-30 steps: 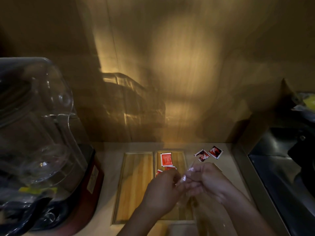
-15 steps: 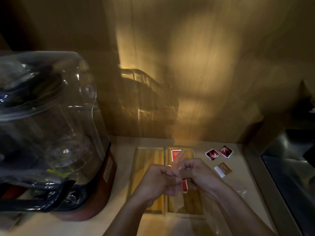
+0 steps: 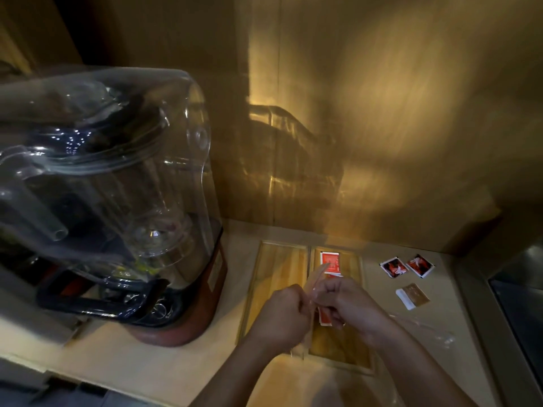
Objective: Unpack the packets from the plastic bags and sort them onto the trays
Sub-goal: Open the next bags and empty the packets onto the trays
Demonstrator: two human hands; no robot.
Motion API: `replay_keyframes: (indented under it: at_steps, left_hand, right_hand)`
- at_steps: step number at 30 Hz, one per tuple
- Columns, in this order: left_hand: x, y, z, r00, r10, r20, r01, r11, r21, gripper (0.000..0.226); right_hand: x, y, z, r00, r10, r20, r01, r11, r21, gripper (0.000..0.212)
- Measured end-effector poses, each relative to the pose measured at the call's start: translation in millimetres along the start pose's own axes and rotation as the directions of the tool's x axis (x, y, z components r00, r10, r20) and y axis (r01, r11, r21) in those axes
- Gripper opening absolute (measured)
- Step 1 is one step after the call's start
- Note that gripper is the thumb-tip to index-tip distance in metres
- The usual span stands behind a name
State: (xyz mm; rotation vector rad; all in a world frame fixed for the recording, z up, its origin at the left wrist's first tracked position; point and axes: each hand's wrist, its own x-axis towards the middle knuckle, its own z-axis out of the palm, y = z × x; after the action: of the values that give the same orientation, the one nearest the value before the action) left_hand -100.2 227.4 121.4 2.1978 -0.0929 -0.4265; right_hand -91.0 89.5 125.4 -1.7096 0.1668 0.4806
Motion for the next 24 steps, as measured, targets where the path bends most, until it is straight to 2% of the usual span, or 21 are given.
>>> replay_keyframes:
  at_steps: [2,5,9,15,19,21,24]
  left_hand:
    - [-1,0,0,1.000,0.005,0.005,-0.005,1.000,0.018,0.010]
    - [-2,1,1,0.999,-0.035,0.009,0.036,0.996,-0.083,0.013]
    - [1,-4,4,0.996,-0.034,-0.083,0.024,0.992,-0.124,0.018]
    - [7,-12,7,0.991,-0.104,-0.089,0.061,0.917,-0.395,0.014]
    - [7,-12,-2,0.991,-0.123,0.053,0.132,0.837,-0.531,0.019]
    - [7,-13,-4,0.985,-0.136,0.102,0.169,0.833,-0.527,0.018]
    - [9,-13,0,0.981,-0.182,0.061,0.191,0.889,-0.417,0.015]
  right_hand:
    - [1,1,1,1.000,-0.017,-0.017,0.016,0.999,-0.050,0.039]
    - [4,2,1,0.998,-0.027,-0.049,0.025,0.998,-0.051,0.034]
    - [6,2,-2,0.999,0.000,-0.051,-0.001,1.000,-0.016,0.028]
    - [6,6,4,1.000,0.009,0.023,-0.007,0.995,-0.095,0.023]
    - [8,9,6,0.998,0.027,0.049,-0.019,0.988,-0.152,0.026]
    - [7,8,5,0.998,0.017,0.061,-0.006,0.984,-0.175,0.028]
    - [8,8,8,1.000,-0.022,0.017,0.026,0.965,-0.262,0.031]
